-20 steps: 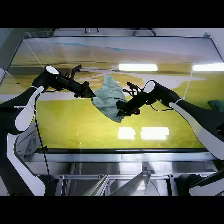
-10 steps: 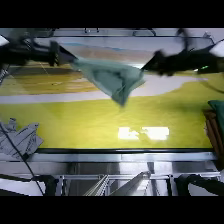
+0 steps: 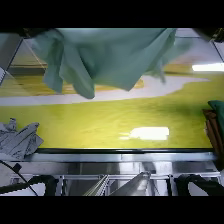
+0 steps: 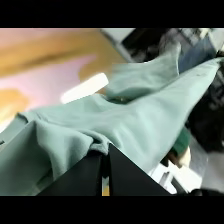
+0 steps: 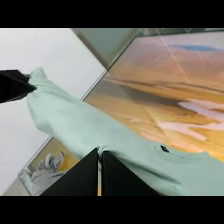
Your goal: Fold the shirts.
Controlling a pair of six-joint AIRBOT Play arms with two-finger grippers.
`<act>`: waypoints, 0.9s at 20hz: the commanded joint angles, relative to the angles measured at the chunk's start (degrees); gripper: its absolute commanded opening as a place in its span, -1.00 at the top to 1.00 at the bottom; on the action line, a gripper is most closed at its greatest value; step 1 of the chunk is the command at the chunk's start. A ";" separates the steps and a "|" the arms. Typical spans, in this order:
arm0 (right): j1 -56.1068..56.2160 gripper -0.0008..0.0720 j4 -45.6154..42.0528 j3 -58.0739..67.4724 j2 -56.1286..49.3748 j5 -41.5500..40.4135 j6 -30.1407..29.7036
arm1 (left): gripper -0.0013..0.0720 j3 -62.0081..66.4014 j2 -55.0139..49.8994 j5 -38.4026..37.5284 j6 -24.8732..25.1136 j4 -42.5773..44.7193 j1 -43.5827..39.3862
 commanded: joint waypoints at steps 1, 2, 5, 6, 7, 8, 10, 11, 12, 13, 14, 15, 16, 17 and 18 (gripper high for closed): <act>3.04 0.93 -5.57 -2.47 -2.14 0.52 -0.74 | 0.91 -6.80 0.70 -0.79 -0.39 7.17 -3.06; 3.65 0.93 -7.17 -4.00 -3.19 0.48 -0.74 | 0.51 -9.35 0.59 -0.68 -0.07 9.51 -3.19; 3.56 0.02 -11.30 -9.01 -7.06 2.84 -0.72 | -0.97 -15.93 -0.57 -1.68 0.04 12.94 -1.90; 3.56 -0.80 -14.14 -10.23 -8.46 3.98 0.09 | -0.97 -17.79 -0.98 -2.12 0.04 12.92 -0.79; 3.56 -0.83 -18.60 -10.93 -10.10 5.05 2.60 | -0.97 -19.43 -1.40 -2.58 0.04 12.92 0.37; 3.56 -0.83 -22.99 -11.17 -11.54 5.75 4.57 | -0.97 -21.00 -1.86 -3.21 0.26 12.96 1.84; 3.56 -0.83 -30.40 -11.26 -13.90 7.72 6.60 | -0.97 -24.85 -2.89 -4.76 1.29 12.96 5.05; 3.56 -0.83 -31.30 -11.85 -14.64 8.28 6.62 | -0.97 -27.43 -3.37 -5.42 1.60 12.96 6.58; 3.61 -0.83 -30.86 -13.25 -15.02 7.91 6.62 | -0.97 -29.92 -3.96 -5.75 1.64 12.94 7.78; 3.72 -0.83 -30.32 -15.43 -15.13 7.08 6.51 | -0.97 -32.94 -4.61 -6.05 1.62 12.96 8.70; 3.72 -0.83 -30.23 -17.77 -15.13 5.53 6.34 | -0.96 -35.82 -5.18 -6.03 1.66 12.92 9.18; 3.61 -0.83 -30.23 -20.31 -15.15 3.17 6.12 | -0.96 -39.04 -5.75 -5.81 2.38 12.92 9.22; 3.45 -0.83 -30.60 -22.34 -15.26 1.07 5.60 | -0.96 -41.77 -6.23 -5.44 3.78 12.79 8.85; 3.45 -0.83 -31.69 -23.91 -15.65 -0.24 5.60 | -0.96 -44.61 -6.54 -4.81 4.90 12.90 8.07; 3.48 -0.82 -32.61 -25.16 -16.55 -0.59 5.70 | -0.96 -47.30 -6.45 -3.89 5.73 12.87 7.17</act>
